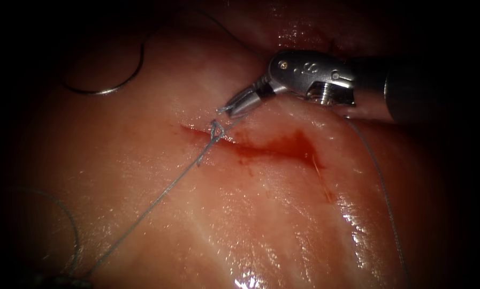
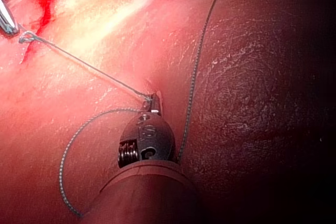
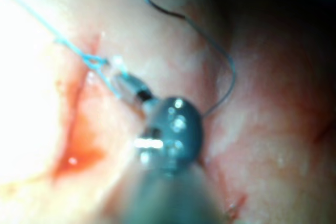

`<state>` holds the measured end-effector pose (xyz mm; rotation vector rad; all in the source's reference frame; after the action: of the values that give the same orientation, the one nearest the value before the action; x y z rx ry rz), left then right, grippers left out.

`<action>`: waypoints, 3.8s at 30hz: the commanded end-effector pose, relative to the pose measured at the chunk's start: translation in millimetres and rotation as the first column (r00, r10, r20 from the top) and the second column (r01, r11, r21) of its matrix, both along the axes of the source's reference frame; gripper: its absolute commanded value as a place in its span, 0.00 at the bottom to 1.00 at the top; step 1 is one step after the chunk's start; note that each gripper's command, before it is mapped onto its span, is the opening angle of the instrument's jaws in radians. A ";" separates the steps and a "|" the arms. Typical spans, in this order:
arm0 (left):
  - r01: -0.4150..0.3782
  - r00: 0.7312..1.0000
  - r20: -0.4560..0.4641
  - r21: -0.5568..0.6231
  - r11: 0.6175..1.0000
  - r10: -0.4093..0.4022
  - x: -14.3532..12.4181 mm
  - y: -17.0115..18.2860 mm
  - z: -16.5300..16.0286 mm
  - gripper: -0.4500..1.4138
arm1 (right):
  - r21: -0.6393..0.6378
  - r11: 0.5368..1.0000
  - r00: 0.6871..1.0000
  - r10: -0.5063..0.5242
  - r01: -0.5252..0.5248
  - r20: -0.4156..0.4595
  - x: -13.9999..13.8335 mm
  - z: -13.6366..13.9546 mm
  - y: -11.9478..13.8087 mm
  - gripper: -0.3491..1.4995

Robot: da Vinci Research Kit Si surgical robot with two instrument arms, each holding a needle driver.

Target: Wound Closure

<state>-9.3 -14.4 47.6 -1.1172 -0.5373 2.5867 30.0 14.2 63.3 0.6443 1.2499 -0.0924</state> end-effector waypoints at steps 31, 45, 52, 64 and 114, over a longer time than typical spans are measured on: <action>0.006 1.000 -0.012 0.053 0.999 -0.005 1.1 -8.5 -2.7 0.00 | -0.047 0.991 0.988 0.128 -0.125 0.086 0.0 1.3 3.1 0.00; -0.012 1.000 -0.013 0.050 0.999 0.013 1.8 -11.0 -5.3 0.00 | -0.099 0.984 0.979 0.158 -0.146 0.128 -1.5 2.8 4.8 0.00; -0.016 1.000 -0.011 0.045 0.999 0.017 1.7 -11.1 -5.3 0.00 | -0.122 0.980 0.973 0.177 -0.159 0.151 -3.0 4.4 5.4 0.00; -0.023 1.000 -0.014 0.043 0.999 0.023 2.2 -11.6 -5.6 0.00 | -0.120 0.979 0.974 0.182 -0.166 0.138 -3.2 4.3 5.4 0.00; 0.154 0.970 0.214 -0.156 0.976 -0.119 -4.7 13.3 -12.9 0.00 | -0.099 0.683 0.666 0.729 -0.724 0.159 -5.4 -11.0 1.6 0.86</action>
<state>-13.6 0.0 34.0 -1.4337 -0.2661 2.4500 23.4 16.2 51.9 0.0656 1.2325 0.6207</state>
